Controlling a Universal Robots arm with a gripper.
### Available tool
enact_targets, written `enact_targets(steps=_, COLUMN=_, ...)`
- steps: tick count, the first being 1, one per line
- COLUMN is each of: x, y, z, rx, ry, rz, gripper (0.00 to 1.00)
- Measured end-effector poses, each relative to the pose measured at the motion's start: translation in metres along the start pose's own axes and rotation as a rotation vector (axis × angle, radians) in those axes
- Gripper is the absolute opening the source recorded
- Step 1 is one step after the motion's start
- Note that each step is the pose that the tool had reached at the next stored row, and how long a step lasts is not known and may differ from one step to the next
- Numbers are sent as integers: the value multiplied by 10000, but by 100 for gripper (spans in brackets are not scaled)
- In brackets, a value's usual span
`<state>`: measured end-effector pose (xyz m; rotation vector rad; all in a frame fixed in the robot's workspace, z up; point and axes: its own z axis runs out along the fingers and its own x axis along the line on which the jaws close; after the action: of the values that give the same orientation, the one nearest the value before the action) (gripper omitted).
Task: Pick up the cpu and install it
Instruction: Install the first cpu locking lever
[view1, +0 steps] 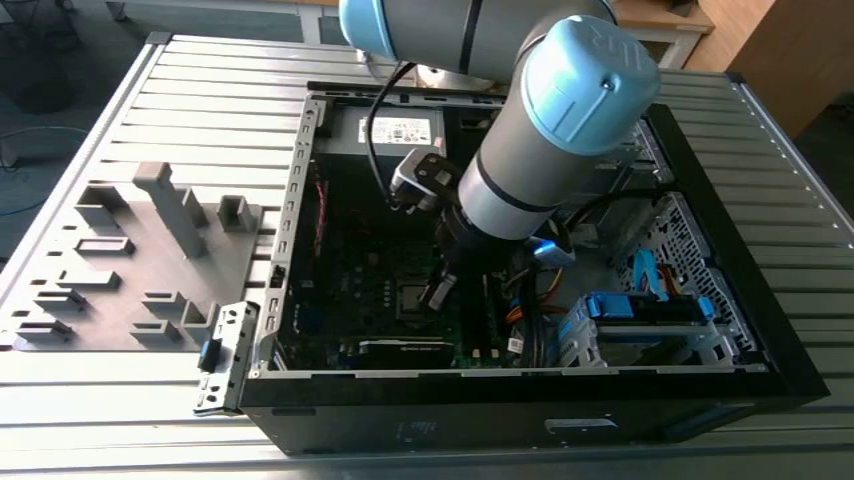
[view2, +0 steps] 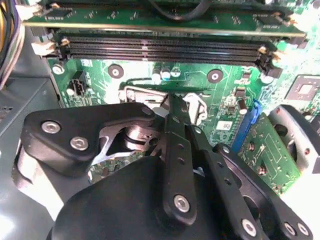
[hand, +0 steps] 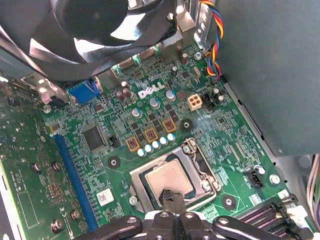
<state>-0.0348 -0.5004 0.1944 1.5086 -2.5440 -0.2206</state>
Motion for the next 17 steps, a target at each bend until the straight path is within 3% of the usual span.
enact_targets(steps=11, x=4, y=8, z=-3, rx=5, ry=0, rz=1, gripper=11)
enact_targets(steps=17, x=11, y=35, z=-121, rx=-14, ry=-35, rz=-7, gripper=11)
